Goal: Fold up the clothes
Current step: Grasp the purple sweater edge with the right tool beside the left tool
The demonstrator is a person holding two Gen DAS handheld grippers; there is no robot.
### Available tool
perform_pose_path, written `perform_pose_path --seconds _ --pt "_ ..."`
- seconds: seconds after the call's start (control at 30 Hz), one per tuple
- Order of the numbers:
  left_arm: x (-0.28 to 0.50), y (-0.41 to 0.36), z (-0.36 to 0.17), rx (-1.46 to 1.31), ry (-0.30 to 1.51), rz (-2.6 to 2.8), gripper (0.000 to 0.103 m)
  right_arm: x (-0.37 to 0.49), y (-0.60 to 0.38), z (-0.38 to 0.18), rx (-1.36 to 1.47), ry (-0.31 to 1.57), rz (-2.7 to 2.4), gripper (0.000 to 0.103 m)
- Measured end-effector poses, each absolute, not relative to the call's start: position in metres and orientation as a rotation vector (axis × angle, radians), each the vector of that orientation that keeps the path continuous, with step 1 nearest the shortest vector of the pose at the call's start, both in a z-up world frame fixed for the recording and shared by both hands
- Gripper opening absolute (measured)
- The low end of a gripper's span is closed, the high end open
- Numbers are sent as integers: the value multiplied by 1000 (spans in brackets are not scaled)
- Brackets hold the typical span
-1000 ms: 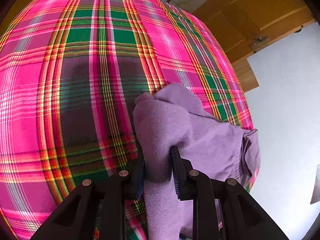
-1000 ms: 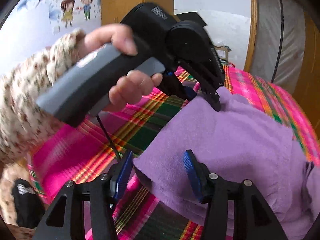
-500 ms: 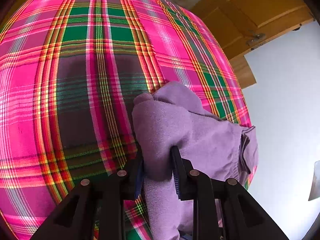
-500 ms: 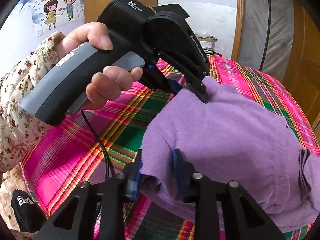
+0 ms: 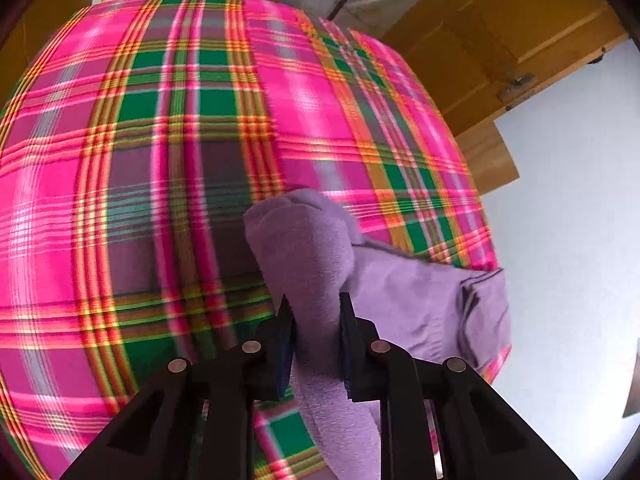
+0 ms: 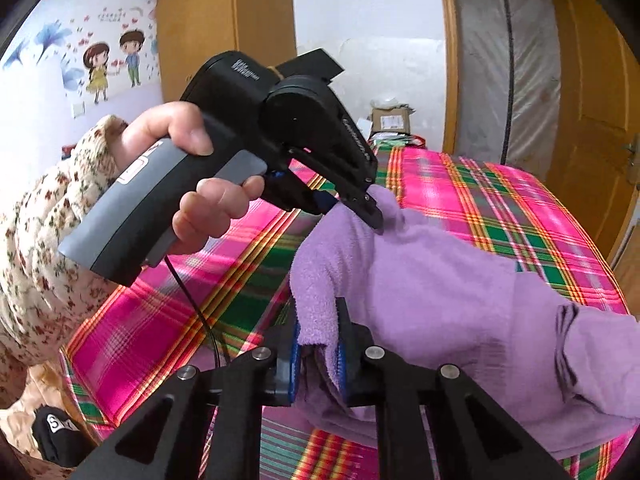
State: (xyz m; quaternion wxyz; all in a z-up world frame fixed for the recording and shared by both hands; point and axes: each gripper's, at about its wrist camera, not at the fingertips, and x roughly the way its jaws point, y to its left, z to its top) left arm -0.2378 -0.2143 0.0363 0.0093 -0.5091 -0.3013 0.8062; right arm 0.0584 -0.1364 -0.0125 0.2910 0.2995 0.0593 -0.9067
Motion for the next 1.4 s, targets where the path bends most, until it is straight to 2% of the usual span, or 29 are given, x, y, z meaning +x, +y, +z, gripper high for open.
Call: perform_pose_path --seconds 0.33,0.63,0.97,1.4 --pt "-255 -178 57 -1557 -946 2557 20 54 -87 3 731 22 -2445 14" --pt "-277 -130 81 -1509 -841 2576 19 58 -36 21 662 -102 -2488 14" --pt "-310 -77 75 -1539 -770 2523 19 58 13 18 667 -209 -2522 14" --pt "-333 -50 76 -1566 -730 2497 19 52 48 17 657 -288 -2562 14"
